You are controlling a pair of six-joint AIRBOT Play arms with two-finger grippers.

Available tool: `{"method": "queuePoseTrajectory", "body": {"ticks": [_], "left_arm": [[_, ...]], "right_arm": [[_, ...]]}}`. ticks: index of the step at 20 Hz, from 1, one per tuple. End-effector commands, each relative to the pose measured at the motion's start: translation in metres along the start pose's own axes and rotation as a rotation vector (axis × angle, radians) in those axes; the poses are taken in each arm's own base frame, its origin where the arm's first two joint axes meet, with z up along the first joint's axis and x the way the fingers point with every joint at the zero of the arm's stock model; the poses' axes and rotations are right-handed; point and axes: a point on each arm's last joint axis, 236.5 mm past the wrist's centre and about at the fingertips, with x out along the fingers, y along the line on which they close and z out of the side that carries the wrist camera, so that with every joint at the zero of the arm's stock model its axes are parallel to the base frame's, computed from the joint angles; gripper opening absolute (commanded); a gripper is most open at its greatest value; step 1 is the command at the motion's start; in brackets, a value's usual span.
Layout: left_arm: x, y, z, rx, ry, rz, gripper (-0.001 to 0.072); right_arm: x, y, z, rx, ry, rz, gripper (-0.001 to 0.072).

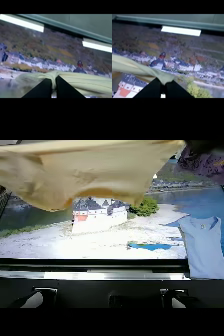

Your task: Fold the clothes and pants, and hang the long-sleeved shirts on hangers.

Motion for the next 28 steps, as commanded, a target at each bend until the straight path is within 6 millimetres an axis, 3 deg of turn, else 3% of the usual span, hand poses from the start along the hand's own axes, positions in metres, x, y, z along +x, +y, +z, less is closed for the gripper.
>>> {"method": "queuePoseTrajectory", "body": {"ticks": [1, 3, 5, 7, 9, 12, 15, 19, 22, 25, 28], "left_arm": [[-0.091, -0.022, 0.031, 0.023, -0.162, 0.069, 0.0018], [-0.129, -0.019, 0.032, 0.010, -0.228, 0.134, 0.0018], [-0.155, -0.017, 0.034, 0.008, -0.280, 0.182, 0.0018], [-0.163, -0.016, 0.034, 0.011, -0.293, 0.197, 0.0018], [-0.148, -0.012, 0.028, 0.005, -0.252, 0.190, 0.0019], [-0.084, -0.006, -0.005, -0.007, -0.053, 0.121, 0.0018], [0.011, 0.007, -0.058, -0.016, 0.203, 0.029, 0.0018], [0.148, 0.013, -0.156, 0.043, 0.534, -0.054, 0.0018], [0.246, 0.018, -0.232, 0.116, 0.655, -0.021, 0.0018], [0.310, 0.023, -0.293, 0.139, 0.699, 0.006, 0.0018], [0.343, 0.027, -0.307, 0.111, 0.647, 0.017, 0.0019]], "right_arm": [[-0.105, 0.034, 0.051, -0.088, -0.194, -0.075, 0.0033], [-0.148, 0.043, 0.056, -0.101, -0.255, -0.124, 0.0034], [-0.176, 0.043, 0.059, -0.096, -0.299, -0.178, 0.0034], [-0.181, 0.035, 0.057, -0.082, -0.292, -0.216, 0.0034], [-0.163, 0.026, 0.049, -0.050, -0.243, -0.217, 0.0034], [-0.105, -0.001, 0.018, 0.021, -0.060, -0.216, 0.0034], [-0.027, -0.039, -0.046, 0.110, 0.219, -0.215, 0.0034], [0.071, -0.088, -0.149, 0.233, 0.571, -0.215, 0.0034], [0.140, -0.127, -0.214, 0.332, 0.690, -0.252, 0.0034], [0.196, -0.157, -0.258, 0.401, 0.691, -0.285, 0.0034], [0.228, -0.175, -0.280, 0.429, 0.658, -0.301, 0.0034]]}}
